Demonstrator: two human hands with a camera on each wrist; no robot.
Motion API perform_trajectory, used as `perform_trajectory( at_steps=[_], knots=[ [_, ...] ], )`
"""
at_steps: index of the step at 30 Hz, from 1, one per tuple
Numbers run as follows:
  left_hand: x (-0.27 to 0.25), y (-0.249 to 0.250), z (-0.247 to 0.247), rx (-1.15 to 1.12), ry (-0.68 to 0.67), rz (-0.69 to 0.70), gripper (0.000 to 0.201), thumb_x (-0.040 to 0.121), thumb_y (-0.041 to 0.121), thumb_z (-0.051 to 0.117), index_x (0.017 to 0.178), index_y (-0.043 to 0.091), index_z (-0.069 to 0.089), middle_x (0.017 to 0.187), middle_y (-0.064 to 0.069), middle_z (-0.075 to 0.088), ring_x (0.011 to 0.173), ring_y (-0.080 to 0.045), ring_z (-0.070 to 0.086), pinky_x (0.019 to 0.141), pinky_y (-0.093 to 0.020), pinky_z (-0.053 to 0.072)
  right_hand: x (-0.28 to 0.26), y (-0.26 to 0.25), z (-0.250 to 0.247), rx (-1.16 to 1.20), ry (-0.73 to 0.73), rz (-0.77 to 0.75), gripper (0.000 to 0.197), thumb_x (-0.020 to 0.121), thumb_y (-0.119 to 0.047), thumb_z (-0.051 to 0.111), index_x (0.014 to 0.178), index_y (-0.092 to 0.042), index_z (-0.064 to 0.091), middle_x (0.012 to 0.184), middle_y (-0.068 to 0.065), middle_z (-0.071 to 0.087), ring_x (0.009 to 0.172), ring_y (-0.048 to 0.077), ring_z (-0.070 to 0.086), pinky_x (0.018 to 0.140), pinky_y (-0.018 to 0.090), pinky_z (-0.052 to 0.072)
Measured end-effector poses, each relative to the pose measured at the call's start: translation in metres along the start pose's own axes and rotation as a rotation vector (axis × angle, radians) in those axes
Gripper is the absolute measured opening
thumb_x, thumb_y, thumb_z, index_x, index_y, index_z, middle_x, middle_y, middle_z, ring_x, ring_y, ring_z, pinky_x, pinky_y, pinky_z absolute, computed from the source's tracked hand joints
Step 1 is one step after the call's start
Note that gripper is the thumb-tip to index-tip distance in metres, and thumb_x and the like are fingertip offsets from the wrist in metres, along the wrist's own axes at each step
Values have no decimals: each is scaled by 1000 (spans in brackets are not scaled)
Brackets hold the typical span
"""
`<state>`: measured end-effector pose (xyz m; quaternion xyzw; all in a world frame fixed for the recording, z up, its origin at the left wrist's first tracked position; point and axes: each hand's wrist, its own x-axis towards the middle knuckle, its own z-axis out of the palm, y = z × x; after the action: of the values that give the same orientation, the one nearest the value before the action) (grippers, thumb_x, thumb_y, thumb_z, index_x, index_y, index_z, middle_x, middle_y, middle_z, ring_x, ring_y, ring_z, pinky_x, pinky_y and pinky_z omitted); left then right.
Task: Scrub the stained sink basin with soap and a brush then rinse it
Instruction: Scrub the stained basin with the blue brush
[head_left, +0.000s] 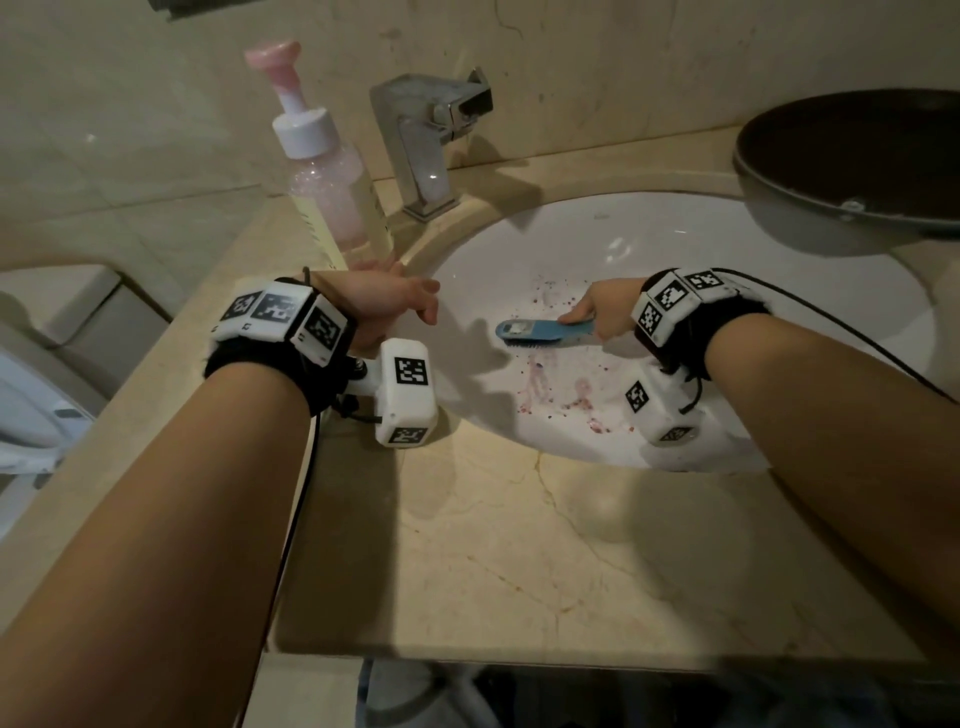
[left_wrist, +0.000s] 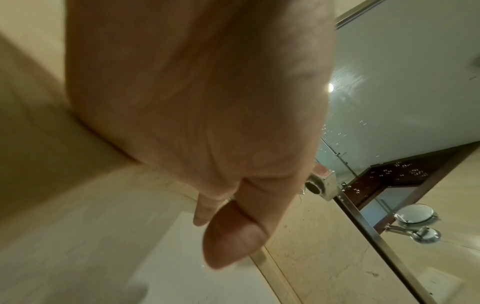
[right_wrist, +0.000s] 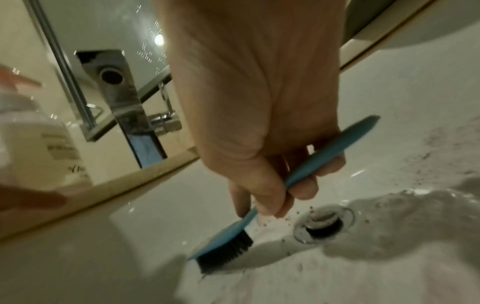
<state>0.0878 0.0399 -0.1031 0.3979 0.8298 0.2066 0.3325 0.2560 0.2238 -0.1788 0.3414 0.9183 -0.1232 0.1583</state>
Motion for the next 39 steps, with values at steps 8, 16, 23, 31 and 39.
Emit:
perform_trajectory(
  at_steps=[8,16,23,31,39],
  knots=[
    [-2,4,2,89,-63,-22,106,38,31,59,142,30,39,158,2,-15,145,-17,-17,120,-44,1,3,3,-3,-61,102,37,45,95,-20,52,140,-12,46,131,15,56,116,34,54,96,32,44],
    [-16,5,13,331,-63,-129,74,88,17,53,151,23,14,158,-1,-16,146,-20,-17,120,-44,3,-2,13,2,23,15,7,39,99,-15,45,138,-13,48,118,6,58,87,21,47,78,25,37],
    [-33,4,5,537,-22,-168,75,91,18,51,152,19,7,159,-4,-5,145,-29,11,118,-42,20,-7,13,-4,94,143,44,50,92,-18,56,141,-20,45,133,11,56,104,29,57,79,27,42],
    [-46,4,13,554,-88,-201,71,96,21,46,152,19,2,157,-8,-18,147,-26,-7,120,-38,6,-10,11,-7,164,262,73,50,93,-5,49,142,-15,43,135,18,53,117,36,54,100,39,45],
    [-51,0,14,303,-114,-198,77,89,16,54,151,31,10,155,4,-25,145,-17,-19,118,-38,0,-3,6,-6,72,221,46,49,92,-9,52,141,-12,44,132,19,55,115,36,54,98,39,46]
  ],
)
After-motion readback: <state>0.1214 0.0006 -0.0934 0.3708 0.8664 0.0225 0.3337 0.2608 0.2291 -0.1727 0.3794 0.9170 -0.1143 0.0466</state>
